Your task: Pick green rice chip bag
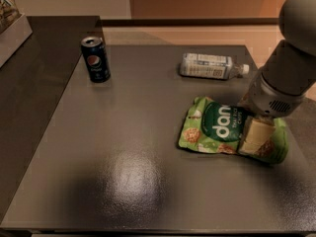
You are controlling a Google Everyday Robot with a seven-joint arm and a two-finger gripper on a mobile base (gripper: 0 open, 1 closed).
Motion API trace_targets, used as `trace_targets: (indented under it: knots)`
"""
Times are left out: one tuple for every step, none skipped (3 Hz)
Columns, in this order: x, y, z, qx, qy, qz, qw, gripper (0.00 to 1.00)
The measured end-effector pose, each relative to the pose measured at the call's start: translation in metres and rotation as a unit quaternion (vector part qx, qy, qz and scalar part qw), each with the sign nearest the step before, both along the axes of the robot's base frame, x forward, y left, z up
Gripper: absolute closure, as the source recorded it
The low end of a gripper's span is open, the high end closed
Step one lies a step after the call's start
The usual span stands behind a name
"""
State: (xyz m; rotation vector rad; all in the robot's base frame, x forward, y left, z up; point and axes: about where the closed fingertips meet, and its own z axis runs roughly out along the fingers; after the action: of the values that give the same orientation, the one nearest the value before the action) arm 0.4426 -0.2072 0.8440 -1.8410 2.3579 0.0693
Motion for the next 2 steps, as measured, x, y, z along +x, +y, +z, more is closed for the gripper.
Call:
trace_targets:
  knots:
    - [0.001,0.004,0.008,0.009,-0.004,0.003,0.9999,0.65]
    - [0.0,0.015,0.032,0.027,-0.016,0.01,0.9995,0.88]
